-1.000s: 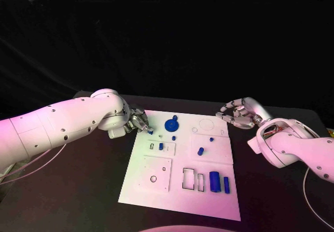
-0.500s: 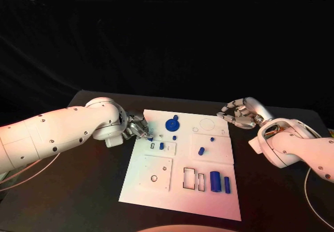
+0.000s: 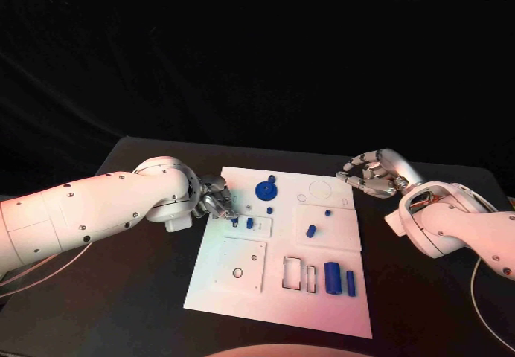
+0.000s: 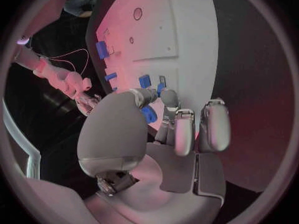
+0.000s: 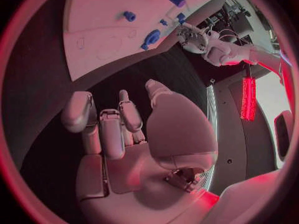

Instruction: Assemble the parts on the task board

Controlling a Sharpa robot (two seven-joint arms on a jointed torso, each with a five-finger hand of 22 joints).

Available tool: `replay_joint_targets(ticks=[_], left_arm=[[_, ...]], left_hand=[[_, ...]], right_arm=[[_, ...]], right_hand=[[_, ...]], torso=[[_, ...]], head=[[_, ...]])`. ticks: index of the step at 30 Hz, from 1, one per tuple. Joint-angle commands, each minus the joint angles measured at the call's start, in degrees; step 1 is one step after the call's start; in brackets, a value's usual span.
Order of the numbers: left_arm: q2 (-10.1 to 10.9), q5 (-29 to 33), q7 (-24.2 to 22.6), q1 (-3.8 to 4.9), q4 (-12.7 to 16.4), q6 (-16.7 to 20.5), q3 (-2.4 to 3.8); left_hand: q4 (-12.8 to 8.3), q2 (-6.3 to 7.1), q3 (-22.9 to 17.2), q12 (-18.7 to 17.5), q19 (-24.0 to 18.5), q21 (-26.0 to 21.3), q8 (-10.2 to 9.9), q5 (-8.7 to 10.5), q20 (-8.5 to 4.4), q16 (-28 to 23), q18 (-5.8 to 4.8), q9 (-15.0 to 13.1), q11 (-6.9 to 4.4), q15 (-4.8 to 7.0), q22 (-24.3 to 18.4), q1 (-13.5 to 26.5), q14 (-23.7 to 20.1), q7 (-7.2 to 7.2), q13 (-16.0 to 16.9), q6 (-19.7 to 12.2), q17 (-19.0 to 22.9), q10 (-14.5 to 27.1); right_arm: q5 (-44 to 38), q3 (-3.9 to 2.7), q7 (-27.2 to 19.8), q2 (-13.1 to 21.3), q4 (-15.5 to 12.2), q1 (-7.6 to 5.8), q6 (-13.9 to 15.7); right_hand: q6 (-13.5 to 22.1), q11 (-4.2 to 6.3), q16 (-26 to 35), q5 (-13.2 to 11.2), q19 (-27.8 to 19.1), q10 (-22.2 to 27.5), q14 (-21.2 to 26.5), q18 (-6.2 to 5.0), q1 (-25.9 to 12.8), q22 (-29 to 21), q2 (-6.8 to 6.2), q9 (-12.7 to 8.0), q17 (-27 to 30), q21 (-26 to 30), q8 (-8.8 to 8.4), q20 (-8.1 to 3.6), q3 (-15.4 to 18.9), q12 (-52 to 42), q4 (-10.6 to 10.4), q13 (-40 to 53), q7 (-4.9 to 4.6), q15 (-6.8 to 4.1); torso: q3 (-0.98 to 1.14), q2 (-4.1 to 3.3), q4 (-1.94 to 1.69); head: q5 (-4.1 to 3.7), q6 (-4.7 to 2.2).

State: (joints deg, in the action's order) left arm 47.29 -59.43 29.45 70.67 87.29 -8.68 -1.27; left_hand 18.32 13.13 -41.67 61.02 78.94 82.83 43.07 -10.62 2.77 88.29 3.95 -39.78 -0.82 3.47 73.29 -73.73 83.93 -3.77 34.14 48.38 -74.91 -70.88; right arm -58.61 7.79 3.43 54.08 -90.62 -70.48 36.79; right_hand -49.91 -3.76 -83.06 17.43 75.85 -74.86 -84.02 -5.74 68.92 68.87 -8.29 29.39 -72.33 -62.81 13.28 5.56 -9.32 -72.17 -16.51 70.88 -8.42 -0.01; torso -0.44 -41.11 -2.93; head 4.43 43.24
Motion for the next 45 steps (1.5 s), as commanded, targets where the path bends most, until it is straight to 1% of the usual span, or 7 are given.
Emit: replay_joint_targets(ticks=[1, 5, 6, 9, 16, 25, 45], left_arm=[[-0.17, -1.73, -0.08, -0.06, 0.43, -0.42, 0.02], [-0.18, -2.05, 0.2, -0.1, 0.73, -0.98, 0.0], [-0.18, -2.12, 0.27, -0.11, 0.78, -1.11, 0.0], [-0.17, -2.33, 0.51, -0.12, 0.95, -1.54, -0.02], [-0.11, -2.69, 0.88, -0.13, 1.3, -2.46, -0.05], [0.16, -3.15, 1.11, -0.13, 1.68, -2.66, -0.11], [-0.05, -3.48, 1.55, -0.24, 1.7, -2.7, -0.18]], left_hand=[[-10.34, 0.44, -10.77, 0.31, 0.38, 0.28, 0.24, -0.26, -0.12, 0.28, -0.23, -3.28, 0.0, 0.41, 0.08, 0.2, 5.21, 0.19, 0.23, 0.31, -12.03, -0.45], [-10.43, 0.53, -10.89, 0.37, 0.51, 0.37, 0.27, -0.29, -0.13, 0.29, -0.27, -3.27, -0.03, 0.43, 0.29, 0.28, 5.22, 0.21, 0.34, 0.37, -12.04, -0.55], [-10.43, 0.53, -10.89, 0.37, 0.51, 0.37, 0.27, -0.29, -0.13, 0.29, -0.27, -3.27, -0.03, 0.43, 0.29, 0.28, 5.22, 0.21, 0.34, 0.37, -12.04, -0.55], [-10.5, 0.59, -11.0, 0.45, 0.55, 0.39, 0.3, -0.31, -0.15, 0.29, -0.28, -3.27, -0.04, 0.44, 0.34, 0.34, 5.22, 0.23, 0.49, 0.42, -12.05, -0.65], [-10.79, 0.83, -11.45, 0.55, 0.67, 0.5, 0.41, -0.52, -0.2, 0.3, -0.32, -3.24, -0.12, 0.5, 0.55, 0.6, 5.23, 0.3, 0.66, 0.64, -12.08, -0.89], [-11.06, 1.07, -11.92, 0.51, 0.72, 0.55, 0.5, -0.76, -0.25, 0.29, -0.34, -3.22, -0.17, 0.54, 0.63, 0.87, 5.23, 0.35, 0.65, 0.81, -12.05, -0.99], [-11.34, 1.28, -12.45, 0.71, 0.83, 0.64, 0.6, -0.9, -0.3, 0.3, -0.37, -3.18, -0.23, 0.59, 0.83, 1.13, 5.24, 0.42, 1.05, 1.01, -12.08, -1.28]], right_arm=[[0.36, -0.01, -1.39, -0.02, 0.09, 0.04, 0.07], [1.06, -0.01, -2.21, -0.03, 0.23, 0.04, 0.52], [1.32, -0.01, -2.42, -0.04, 0.27, 0.04, 0.65], [2.62, -0.01, -3.26, -0.06, 0.41, 0.03, 1.15], [6.55, -0.01, -5.77, -0.06, 0.86, 0.02, 2.12], [8.96, -0.01, -7.71, -0.05, 1.54, -0.01, 1.59], [9.92, -0.01, -8.77, -0.1, 1.79, -0.03, 1.54]], right_hand=[[0.62, 0.07, 2.24, 0.4, -2.08, 2.24, -0.73, -1.31, 0.36, -3.35, 0.84, 0.13, 3.76, 4.68, 0.27, -0.02, 0.81, 2.85, -0.1, -2.94, -0.08, -0.56], [1.29, 0.03, 10.92, 0.67, -8.63, 8.39, 2.8, -3.88, 1.19, -15.1, 1.57, 0.17, 15.92, 20.95, 0.53, -0.02, 1.9, 11.73, -0.1, -12.07, -0.12, -0.57], [1.6, -0.18, 16.07, 0.73, -11.14, 12.63, 5.09, -4.66, 1.48, -19.18, 1.73, 0.15, 22.36, 26.7, 0.53, 0.11, 2.12, 17.55, -0.12, -17.85, -0.26, -0.42], [1.96, -0.65, 31.3, 0.94, -13.42, 17.57, 11.21, -4.62, 2.17, -23.67, 2.09, 0.18, 37.55, 33.08, 0.77, 0.81, 2.58, 26.53, -0.12, -26.13, -0.77, 0.2], [2.66, -2.77, 50.57, 1.17, -17.09, 19.31, 16.3, -4.62, 3.47, -33.82, 2.64, 0.02, 42.62, 45.29, 1.05, 3.58, 3.0, 39.85, -0.1, -40.11, -2.43, 2.88], [2.44, -5.19, 66.33, 1.2, -21.49, 19.1, 22.35, -4.66, 5.28, -42.95, 3.53, -1.67, 48.31, 54.37, 0.22, 6.89, 4.06, 51.11, -0.01, -55.21, -4.17, 6.09], [2.0, -5.72, 71.18, 1.24, -22.55, 17.82, 23.72, -4.68, 6.03, -46.51, 3.92, -2.88, 51.62, 56.89, -0.98, 8.01, 5.15, 54.15, 0.01, -61.29, -4.7, 7.05]], torso=[[0.03, -0.01, 0.03], [0.07, 0.04, 0.02], [0.07, 0.06, 0.03], [0.07, 0.07, 0.05], [0.03, 0.05, -0.01], [0.03, 0.04, -0.02], [0.02, 0.02, 0.01]], head=[[0.04, 0.14], [0.04, 0.26], [0.04, 0.28], [0.05, 0.34], [0.03, 0.43], [0.05, 0.48], [0.03, 0.62]])
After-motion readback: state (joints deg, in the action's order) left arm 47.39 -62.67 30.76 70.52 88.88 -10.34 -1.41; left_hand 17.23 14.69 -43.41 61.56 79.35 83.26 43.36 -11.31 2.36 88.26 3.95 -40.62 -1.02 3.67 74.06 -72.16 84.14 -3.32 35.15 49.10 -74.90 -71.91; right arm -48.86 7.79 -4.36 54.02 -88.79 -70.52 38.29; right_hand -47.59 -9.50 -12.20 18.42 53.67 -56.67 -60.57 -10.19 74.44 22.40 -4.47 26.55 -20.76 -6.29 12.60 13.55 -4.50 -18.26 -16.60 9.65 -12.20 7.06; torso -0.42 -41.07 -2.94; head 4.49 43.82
